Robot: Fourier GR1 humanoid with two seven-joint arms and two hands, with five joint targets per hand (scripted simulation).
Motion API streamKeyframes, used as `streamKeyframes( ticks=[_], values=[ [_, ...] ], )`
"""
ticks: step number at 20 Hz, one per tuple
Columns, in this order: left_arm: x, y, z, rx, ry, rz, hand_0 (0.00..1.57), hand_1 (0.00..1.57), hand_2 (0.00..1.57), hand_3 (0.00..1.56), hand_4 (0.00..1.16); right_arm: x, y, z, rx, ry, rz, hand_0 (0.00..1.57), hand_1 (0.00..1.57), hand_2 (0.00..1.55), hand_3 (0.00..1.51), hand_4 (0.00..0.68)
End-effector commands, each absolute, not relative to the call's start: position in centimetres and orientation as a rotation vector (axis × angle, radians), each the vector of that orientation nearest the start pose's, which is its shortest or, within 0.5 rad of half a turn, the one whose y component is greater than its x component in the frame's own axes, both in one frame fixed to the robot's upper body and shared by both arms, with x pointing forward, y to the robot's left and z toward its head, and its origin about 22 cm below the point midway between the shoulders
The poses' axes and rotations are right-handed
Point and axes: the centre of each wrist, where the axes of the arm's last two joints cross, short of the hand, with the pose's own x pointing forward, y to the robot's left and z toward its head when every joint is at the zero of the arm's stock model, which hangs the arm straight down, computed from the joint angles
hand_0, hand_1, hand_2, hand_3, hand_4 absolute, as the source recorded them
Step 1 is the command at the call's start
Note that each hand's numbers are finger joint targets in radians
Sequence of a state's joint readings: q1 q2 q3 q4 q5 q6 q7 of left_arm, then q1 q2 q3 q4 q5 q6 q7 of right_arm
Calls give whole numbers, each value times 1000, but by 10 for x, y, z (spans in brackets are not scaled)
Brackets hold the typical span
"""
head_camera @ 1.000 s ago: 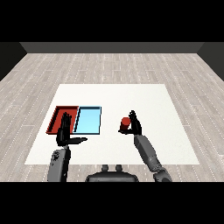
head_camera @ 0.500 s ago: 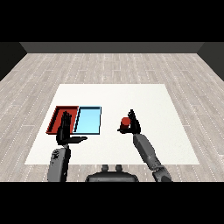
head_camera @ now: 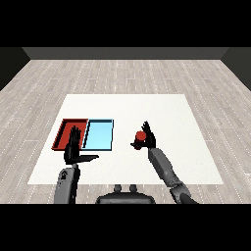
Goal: Pick the red can and put it in the red box
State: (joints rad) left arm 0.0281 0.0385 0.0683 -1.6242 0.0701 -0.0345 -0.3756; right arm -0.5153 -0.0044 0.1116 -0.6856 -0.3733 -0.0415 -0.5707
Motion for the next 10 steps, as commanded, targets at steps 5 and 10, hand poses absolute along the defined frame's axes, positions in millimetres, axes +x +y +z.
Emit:
streamKeyframes(
  ticks=[5, 10],
  values=[
    [236, 260, 7, 5, -1971, 71, 0, 0, 0, 0, 0, 335, -137, -66, 236, -1646, -95, 0, 0, 0, 0, 0],
    [236, 254, 10, 32, -1989, 53, 0, 0, 0, 0, 0, 341, -151, -70, 157, -1648, -91, 1470, 1470, 1469, 1434, 579]
  ],
)
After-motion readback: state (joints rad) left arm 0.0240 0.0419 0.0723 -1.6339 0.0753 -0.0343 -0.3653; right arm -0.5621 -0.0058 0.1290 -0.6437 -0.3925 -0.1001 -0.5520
